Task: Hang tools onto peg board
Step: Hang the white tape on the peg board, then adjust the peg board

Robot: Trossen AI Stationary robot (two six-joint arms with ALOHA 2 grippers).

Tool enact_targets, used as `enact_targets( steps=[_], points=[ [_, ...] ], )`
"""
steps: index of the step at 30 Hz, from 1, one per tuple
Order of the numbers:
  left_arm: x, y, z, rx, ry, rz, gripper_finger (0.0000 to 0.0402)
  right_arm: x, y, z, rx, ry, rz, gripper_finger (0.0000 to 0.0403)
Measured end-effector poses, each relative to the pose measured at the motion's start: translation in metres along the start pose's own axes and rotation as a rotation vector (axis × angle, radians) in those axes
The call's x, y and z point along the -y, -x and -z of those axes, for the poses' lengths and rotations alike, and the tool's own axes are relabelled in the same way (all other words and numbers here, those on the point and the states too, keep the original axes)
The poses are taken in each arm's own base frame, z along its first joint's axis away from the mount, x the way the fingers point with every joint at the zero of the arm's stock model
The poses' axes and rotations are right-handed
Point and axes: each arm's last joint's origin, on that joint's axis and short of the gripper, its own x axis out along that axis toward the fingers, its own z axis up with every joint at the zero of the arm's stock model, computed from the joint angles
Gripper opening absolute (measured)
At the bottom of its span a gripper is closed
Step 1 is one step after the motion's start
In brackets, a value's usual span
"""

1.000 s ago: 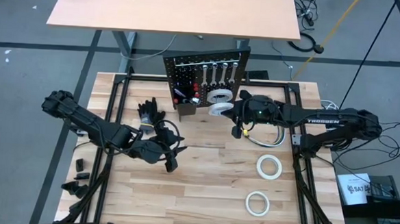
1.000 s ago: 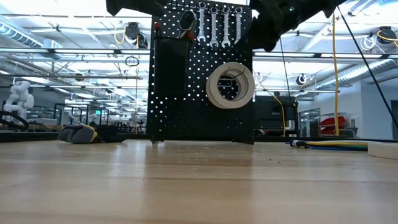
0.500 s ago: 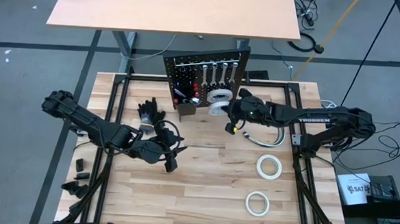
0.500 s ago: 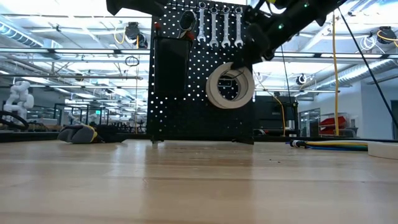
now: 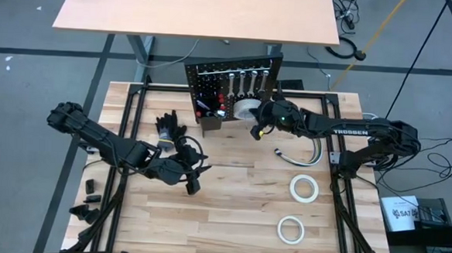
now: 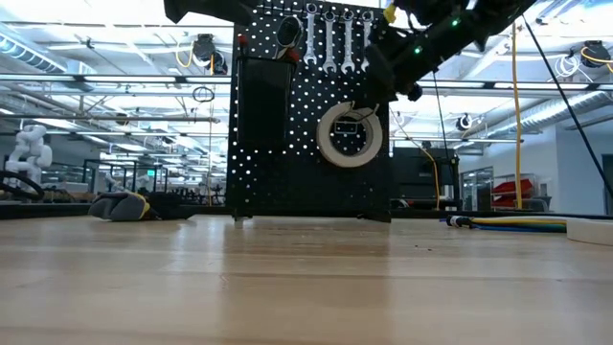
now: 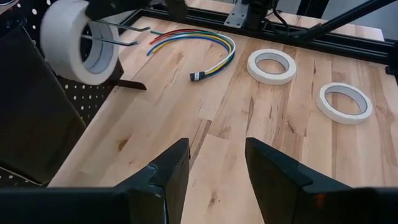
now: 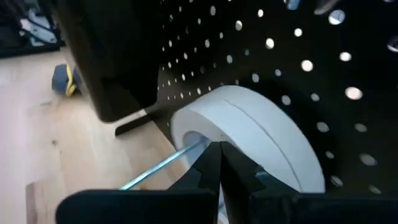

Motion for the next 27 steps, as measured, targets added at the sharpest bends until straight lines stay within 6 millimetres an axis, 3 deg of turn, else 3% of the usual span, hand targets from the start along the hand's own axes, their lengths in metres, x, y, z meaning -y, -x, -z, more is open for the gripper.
enact_targets(
  steps=[8,16,21,27],
  points=[
    [-0.002,0.001,0.004,-0.039,-0.022,-0.015,0.0160,0.004,-0.009,0.003,-0.008,-0.044,0.041,0.0000],
    [-0.020,0.031,0.003,-0.070,-0.060,-0.010,0.0160,0.001,0.002,0.000,0.000,-0.043,0.029,0.0000],
    [-0.040,0.054,-0.010,-0.003,-0.109,0.023,0.0158,-0.003,0.016,-0.008,0.043,-0.052,-0.002,0.0000],
    [-0.080,0.078,-0.028,0.095,-0.114,0.041,0.0130,-0.011,0.045,-0.017,0.081,-0.093,-0.066,0.0000]
  ],
)
